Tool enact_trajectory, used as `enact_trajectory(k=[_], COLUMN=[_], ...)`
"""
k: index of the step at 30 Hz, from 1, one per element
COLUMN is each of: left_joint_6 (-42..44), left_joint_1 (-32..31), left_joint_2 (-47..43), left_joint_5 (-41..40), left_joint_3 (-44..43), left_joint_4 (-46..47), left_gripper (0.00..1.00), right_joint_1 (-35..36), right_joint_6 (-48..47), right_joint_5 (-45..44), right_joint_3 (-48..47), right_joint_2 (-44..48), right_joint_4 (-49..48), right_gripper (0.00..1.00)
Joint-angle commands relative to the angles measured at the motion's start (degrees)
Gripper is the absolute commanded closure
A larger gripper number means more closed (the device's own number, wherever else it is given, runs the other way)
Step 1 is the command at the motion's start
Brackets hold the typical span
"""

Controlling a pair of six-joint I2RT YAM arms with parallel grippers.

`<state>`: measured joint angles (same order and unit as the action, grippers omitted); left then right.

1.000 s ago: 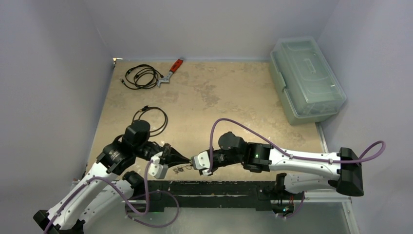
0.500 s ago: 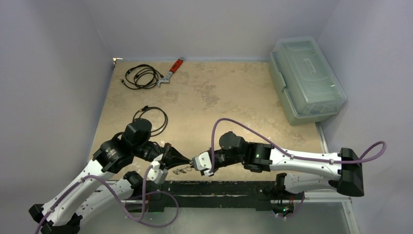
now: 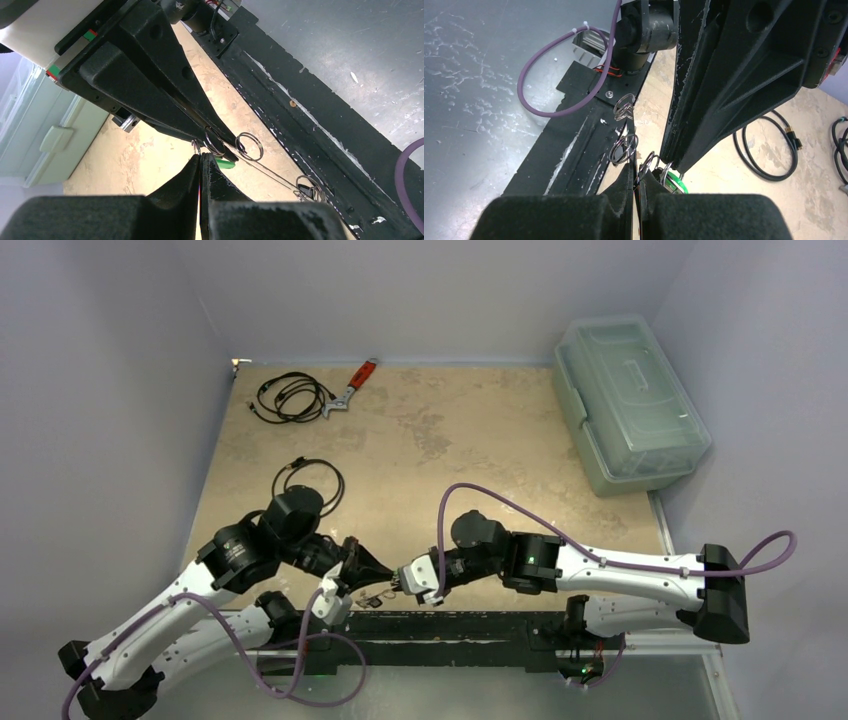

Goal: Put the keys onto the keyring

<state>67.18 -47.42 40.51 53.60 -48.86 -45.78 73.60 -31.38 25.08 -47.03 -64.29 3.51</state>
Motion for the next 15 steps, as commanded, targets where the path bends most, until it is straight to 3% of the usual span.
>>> enact_trajectory(k=[1, 15], left_joint_6=[1.7, 0.9], left_joint_1=[-1.2, -3.0], left_joint_2=[0.0, -1.3], left_joint_5=[0.0, -1.7], left_joint_3=[-2.2, -4.8], left_joint_4=[-0.7, -4.2], left_gripper=[1.00, 1.00], right_joint_1=[0.0, 0.0], right_joint_6=[0.9, 1.5], right_joint_5=[-1.0, -5.4], right_joint_3=[-4.2, -3.0], right_joint_2=[1.2, 1.9], right_joint_4=[-1.5, -1.1], right_gripper=[1.00, 1.00])
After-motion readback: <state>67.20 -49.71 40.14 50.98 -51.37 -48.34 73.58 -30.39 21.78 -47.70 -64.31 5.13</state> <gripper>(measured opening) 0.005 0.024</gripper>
